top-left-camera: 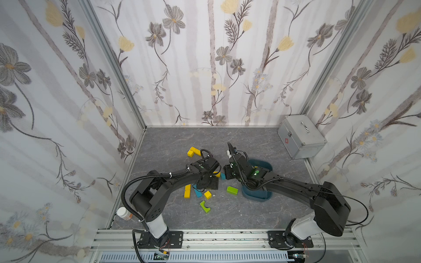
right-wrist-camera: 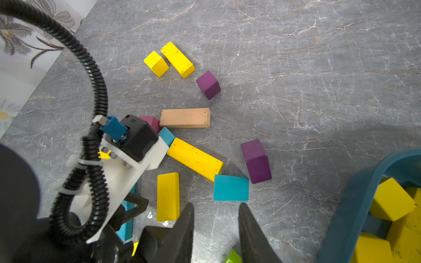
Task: Pick out the yellow building blocks
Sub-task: Pick up the building block from the center of the board.
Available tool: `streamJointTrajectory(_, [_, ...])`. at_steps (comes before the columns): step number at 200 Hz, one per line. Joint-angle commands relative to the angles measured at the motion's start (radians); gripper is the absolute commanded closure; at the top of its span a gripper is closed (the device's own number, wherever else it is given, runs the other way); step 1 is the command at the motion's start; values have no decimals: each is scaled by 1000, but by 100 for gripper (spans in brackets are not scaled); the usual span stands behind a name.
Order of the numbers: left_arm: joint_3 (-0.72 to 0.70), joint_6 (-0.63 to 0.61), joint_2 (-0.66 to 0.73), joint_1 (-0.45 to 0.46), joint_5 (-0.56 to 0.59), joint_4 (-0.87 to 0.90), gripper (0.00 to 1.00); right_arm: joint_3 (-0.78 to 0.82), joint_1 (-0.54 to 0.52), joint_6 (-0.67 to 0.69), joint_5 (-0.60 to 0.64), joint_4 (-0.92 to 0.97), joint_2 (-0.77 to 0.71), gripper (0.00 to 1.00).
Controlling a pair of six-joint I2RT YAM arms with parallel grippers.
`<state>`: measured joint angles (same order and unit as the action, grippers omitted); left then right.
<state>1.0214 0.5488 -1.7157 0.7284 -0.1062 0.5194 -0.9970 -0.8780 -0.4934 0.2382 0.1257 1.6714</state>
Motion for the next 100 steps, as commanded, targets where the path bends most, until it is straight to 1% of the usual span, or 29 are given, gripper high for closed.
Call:
streamJointTrajectory(1, [16,-6,-13,6,0,6,24,-3,-3,-1,22,-9,-1,65])
streamJointTrajectory(62, [49,-26,-52,23,8,22,27,15,-2,0,36,-14,-11,65])
streamJointTrajectory(100, [55,-36,-60,29,26,31,30,27,-2,-1,39,-20,-15,65])
